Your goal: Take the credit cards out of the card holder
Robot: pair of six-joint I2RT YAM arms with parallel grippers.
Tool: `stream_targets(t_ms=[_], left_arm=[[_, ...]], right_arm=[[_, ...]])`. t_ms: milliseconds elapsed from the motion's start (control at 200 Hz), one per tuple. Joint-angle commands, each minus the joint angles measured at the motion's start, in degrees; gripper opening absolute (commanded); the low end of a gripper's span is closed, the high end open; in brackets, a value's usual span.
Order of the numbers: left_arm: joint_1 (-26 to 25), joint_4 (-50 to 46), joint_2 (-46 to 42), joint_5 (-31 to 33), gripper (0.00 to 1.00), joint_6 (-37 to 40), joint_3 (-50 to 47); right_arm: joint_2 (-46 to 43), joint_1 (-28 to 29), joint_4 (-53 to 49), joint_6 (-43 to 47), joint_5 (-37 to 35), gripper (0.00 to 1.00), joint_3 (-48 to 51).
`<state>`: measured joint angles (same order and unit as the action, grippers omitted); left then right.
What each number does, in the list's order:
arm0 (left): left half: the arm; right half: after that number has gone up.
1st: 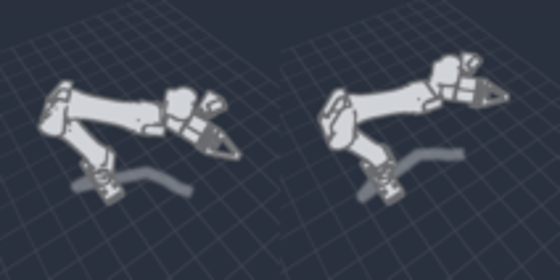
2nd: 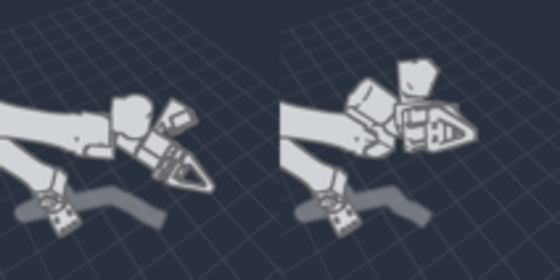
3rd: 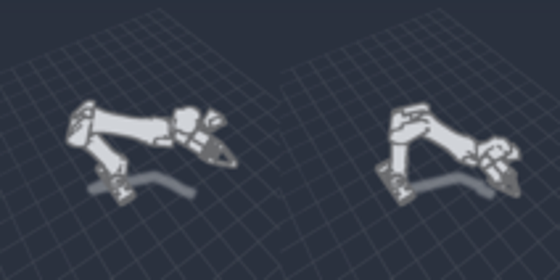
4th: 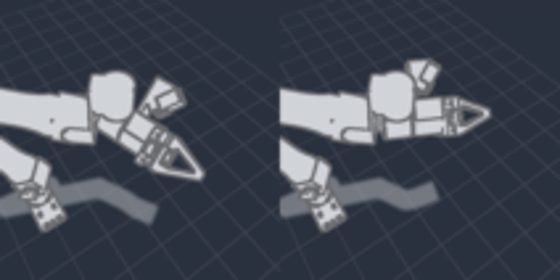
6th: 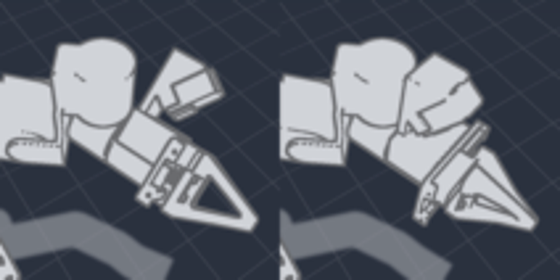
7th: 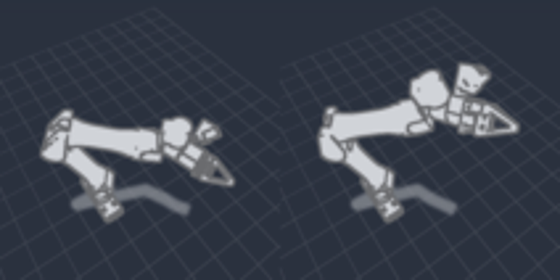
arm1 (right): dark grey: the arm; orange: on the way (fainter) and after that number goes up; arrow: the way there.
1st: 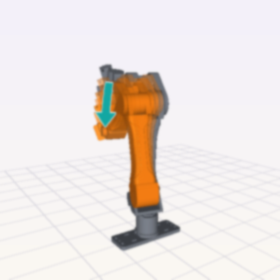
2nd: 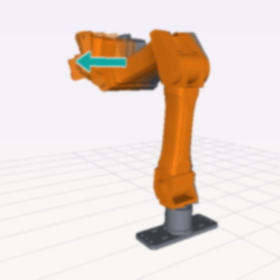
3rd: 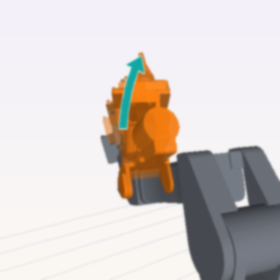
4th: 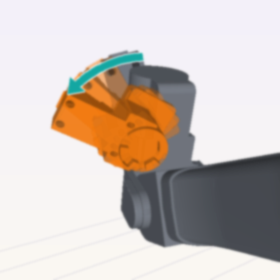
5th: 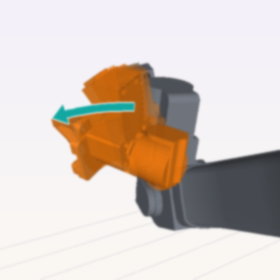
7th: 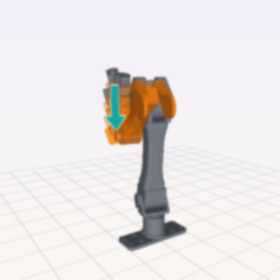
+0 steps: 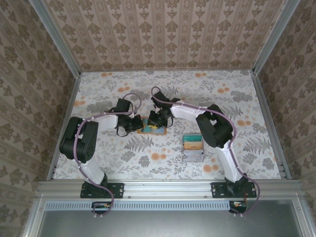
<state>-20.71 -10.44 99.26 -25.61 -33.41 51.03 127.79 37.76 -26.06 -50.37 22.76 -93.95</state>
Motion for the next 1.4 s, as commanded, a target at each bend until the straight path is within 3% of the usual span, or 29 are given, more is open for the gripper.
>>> stream_targets(t_ms=[0, 235, 510, 755, 1170, 1395], left_arm=[[-0.2, -5.2, -1.2, 2.7, 0.03, 0.0, -0.9], [-0.3, -7.4, -6.9, 6.5, 0.09, 1.8, -1.4], [-2.6, -8.5, -4.2, 10.1, 0.01, 3.4, -0.6], [-3.2, -8.6, -1.8, 10.9, 0.00, 3.6, 0.1], [-3.7, -4.0, -0.8, 3.9, 0.00, 1.2, -1.1], [-3.7, -4.7, -1.2, 4.4, 0.00, 1.4, -1.0]], right_arm=[[0.7, 0.1, -1.6, -1.0, -0.2, 0.19, 0.4], [0.6, 0.2, -1.4, -1.0, -0.2, 0.19, 0.5], [0.6, 0.2, -1.7, -0.9, 0.0, 0.19, 0.5], [0.8, 0.2, -1.8, -0.8, 0.4, 0.19, 0.5], [1.2, 0.4, -0.5, -1.9, 1.6, 0.20, 1.4], [0.4, 0.3, 0.9, -2.7, 1.6, 0.12, 2.8]])
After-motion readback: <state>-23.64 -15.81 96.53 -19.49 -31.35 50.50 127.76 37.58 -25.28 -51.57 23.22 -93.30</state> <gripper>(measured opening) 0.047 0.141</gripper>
